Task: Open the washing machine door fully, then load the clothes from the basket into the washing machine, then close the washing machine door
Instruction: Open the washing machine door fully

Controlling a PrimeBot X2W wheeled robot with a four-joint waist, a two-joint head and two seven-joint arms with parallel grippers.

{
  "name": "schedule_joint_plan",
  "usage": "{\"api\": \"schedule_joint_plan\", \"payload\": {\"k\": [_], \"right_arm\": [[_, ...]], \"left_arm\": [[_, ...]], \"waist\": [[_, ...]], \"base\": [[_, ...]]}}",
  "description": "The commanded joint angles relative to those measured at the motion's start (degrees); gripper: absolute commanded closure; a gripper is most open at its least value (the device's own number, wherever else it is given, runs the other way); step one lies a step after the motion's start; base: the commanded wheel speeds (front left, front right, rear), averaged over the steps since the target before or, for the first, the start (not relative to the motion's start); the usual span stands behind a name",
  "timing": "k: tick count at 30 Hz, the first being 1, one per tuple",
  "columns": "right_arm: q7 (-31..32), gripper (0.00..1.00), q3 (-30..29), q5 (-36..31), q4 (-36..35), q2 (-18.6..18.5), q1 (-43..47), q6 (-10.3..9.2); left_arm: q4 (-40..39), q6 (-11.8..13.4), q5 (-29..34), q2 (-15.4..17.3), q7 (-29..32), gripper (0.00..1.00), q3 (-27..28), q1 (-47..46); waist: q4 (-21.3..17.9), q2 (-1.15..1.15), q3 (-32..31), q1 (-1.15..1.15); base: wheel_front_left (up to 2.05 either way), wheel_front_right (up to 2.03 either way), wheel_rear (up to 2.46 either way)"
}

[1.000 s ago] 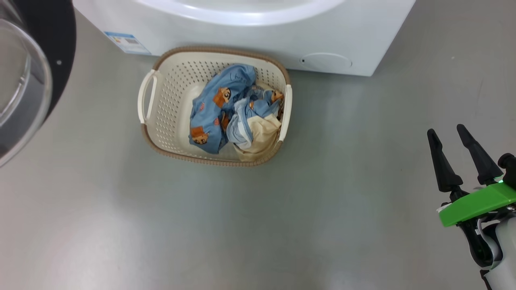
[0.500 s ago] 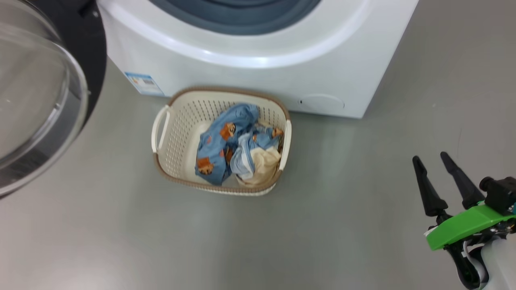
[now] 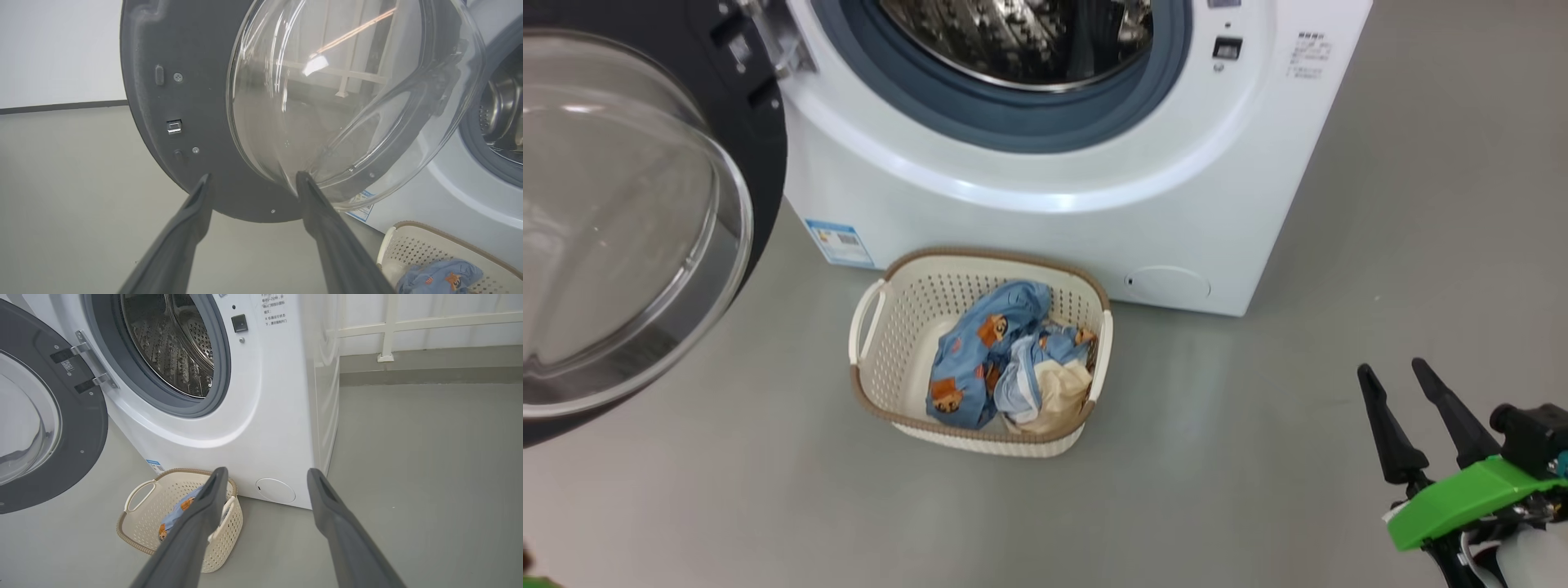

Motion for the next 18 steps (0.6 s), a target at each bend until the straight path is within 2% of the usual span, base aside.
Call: {"api": "schedule_joint_plan", "payload": {"k": [1,6,13,18], "right_arm": [[-0.69,0.00,0.57,0.36,-1.21,-0.75,1.15,0.16],[-0.69,0.00,-0.33,0.39,-1.54,-1.22,2.18,0.16],[-0.69,0.00,-1.24,0.44,-2.22,-1.18,2.27,0.16],[-0.69,0.00,-1.58,0.50,-2.71,-1.11,1.79,0.16]], "left_arm": [[-2.75,-0.09,0.62,1.82,-0.21,0.00,-0.40,1.37],[-6.31,-0.10,-3.51,0.85,-0.21,0.00,-7.06,4.44],[-11.43,-0.11,-9.34,2.91,-0.21,0.00,-17.53,7.57],[-13.85,-0.11,-11.00,3.67,-0.21,0.00,-23.19,7.99]], "waist": [[-0.29,0.00,-1.76,0.00],[-1.62,0.00,-2.84,0.00],[-4.94,0.00,-2.55,0.00],[-8.40,0.00,-1.83,0.00]], "base": [[0.00,0.00,0.00],[0.00,0.00,0.00],[0.00,0.00,0.00],[0.00,0.00,0.00]]}}
